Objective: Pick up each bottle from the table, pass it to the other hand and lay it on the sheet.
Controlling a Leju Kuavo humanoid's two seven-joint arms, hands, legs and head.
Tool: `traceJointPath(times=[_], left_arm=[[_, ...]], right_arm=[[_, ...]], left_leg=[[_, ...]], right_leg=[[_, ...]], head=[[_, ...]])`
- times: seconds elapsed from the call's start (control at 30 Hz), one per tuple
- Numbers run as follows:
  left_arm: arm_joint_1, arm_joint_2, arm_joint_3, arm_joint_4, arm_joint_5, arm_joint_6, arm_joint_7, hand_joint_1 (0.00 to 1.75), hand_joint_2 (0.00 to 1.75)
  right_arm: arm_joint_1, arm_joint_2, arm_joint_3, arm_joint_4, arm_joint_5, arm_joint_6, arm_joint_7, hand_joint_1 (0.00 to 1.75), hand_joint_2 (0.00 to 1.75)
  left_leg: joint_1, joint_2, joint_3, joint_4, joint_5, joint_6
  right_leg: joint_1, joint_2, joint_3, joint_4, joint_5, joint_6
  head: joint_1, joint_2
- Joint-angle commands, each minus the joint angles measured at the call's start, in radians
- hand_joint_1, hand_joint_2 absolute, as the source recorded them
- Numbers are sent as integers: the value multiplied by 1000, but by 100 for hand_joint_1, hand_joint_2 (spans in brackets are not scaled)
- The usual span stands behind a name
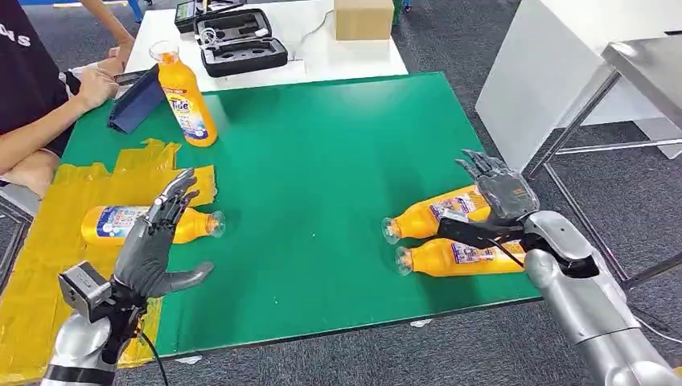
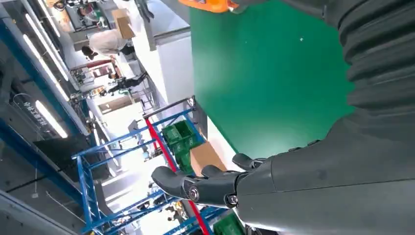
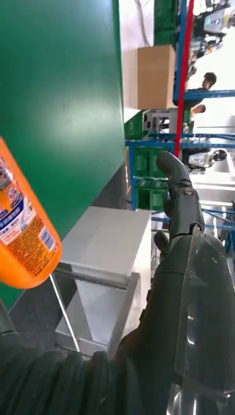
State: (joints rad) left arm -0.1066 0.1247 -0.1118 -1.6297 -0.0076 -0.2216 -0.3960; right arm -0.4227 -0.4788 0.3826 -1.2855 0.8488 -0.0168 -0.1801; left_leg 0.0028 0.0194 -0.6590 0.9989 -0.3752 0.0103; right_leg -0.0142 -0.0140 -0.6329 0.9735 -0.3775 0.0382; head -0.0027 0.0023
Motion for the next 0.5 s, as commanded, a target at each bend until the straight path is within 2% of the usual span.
traceJointPath(times=[0.03, 0.1, 0.23, 0.5], left_arm=[[-25, -25, 11, 66, 1, -3, 1, 0, 175], [-25, -25, 11, 66, 1, -3, 1, 0, 175], [-30, -29, 10, 80, 14, -3, 2, 0, 175], [-64, -40, -20, 134, 32, -3, 8, 0, 175]], right_arm=[[-63, 6, 44, 107, -2, -2, -8, 0, 175], [-63, 6, 44, 107, -2, -2, -8, 0, 175], [-76, 19, 51, 145, 25, -22, 12, 0, 175], [-186, 146, 129, 430, 183, -134, 64, 0, 175]], left_leg=[[0, 0, 6, 0, -2, -1], [0, 0, 3, -1, -1, 0], [0, 0, 5, 0, -2, -1], [1, 2, 4, -1, -1, -1]], right_leg=[[0, 2, 6, 0, -2, -2], [0, 1, 2, -1, 0, -1], [0, 2, 5, 0, -2, -1], [0, 3, 4, -1, 0, -1]], head=[[0, 0], [0, 0], [0, 0], [0, 0]])
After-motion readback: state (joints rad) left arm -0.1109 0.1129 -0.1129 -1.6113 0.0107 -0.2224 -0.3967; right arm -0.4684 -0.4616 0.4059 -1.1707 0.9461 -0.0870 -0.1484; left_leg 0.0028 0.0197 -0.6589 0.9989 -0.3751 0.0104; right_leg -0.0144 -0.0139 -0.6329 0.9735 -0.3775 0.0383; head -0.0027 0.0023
